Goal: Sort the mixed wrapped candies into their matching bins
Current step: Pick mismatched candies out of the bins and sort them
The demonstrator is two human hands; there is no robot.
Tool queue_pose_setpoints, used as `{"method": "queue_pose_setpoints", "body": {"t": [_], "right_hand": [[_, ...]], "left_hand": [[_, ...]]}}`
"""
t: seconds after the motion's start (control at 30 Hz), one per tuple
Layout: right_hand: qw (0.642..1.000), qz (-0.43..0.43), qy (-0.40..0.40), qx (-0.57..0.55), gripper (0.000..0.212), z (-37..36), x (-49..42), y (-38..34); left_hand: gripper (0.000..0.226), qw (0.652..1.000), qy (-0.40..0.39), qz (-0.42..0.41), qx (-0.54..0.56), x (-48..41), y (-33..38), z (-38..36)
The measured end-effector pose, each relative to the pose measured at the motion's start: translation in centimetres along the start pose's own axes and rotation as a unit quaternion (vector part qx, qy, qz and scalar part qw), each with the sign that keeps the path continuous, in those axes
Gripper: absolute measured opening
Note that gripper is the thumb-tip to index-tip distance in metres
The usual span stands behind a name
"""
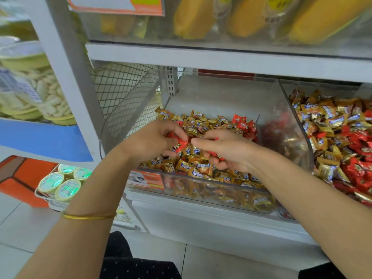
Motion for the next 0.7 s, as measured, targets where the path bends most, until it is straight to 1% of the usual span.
{"method": "queue_pose_setpoints", "body": {"t": [0.03, 0.1, 0.17, 0.27, 0.33, 0.4, 0.5, 0.53, 0.6, 0.63, 0.7], "right_hand": [[0.998, 0.014, -0.011, 0.058, 0.018, -0.4, -0.3, -0.2], [0.984, 0.036, -0.053, 0.163, 0.010, -1.3, -0.9, -0.7], [0.963, 0.052, -0.084, 0.250, 0.013, -2.1, -1.6, -1.0], [0.916, 0.043, -0.089, 0.389, 0.022, -3.1, -2.7, -0.7], [0.895, 0.035, -0.087, 0.436, 0.019, -3.4, -3.2, -0.4], [0.901, 0.045, -0.069, 0.427, 0.013, -3.2, -3.4, -0.5], [0.937, 0.087, 0.007, 0.339, 0.015, -2.6, -3.1, -1.5], [0.950, 0.098, 0.013, 0.297, 0.013, -2.4, -2.9, -1.8], [0.968, 0.096, -0.034, 0.230, 0.013, -2.6, -2.6, -2.1], [0.965, 0.095, -0.069, 0.235, 0.016, -2.9, -2.7, -2.2], [0.933, 0.097, -0.128, 0.323, 0.018, -3.7, -3.0, -2.1]], "left_hand": [[0.022, 1.000, 0.009, 0.002, 0.000, 0.0, 0.0, 0.3], [0.022, 0.999, 0.036, 0.004, 0.008, 0.0, -0.2, 0.8], [0.023, 0.998, 0.055, 0.004, 0.019, 0.1, -0.4, 1.3], [0.023, 0.997, 0.066, 0.006, 0.032, 0.4, -0.8, 1.9], [0.023, 0.997, 0.066, 0.006, 0.037, 0.6, -0.9, 2.2], [0.024, 0.997, 0.063, 0.006, 0.042, 0.9, -1.0, 2.4], [0.025, 0.997, 0.064, 0.007, 0.040, 1.4, -1.2, 2.7], [0.025, 0.997, 0.067, 0.006, 0.040, 1.5, -1.2, 2.8], [0.025, 0.996, 0.074, 0.006, 0.044, 1.8, -1.3, 3.0], [0.026, 0.996, 0.076, 0.007, 0.047, 1.9, -1.4, 3.2], [0.026, 0.995, 0.079, 0.015, 0.055, 2.1, -1.6, 3.5]]}}
Point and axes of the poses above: each hand's wrist, its own x-axis away from the middle knuckle, its own z-axis out of the back of the hand, y = z × x, the point moved 1 cm from there along -x, towards the middle knuckle, and after that the axes turned 14 degrees about -y, right-handed, at the moved point
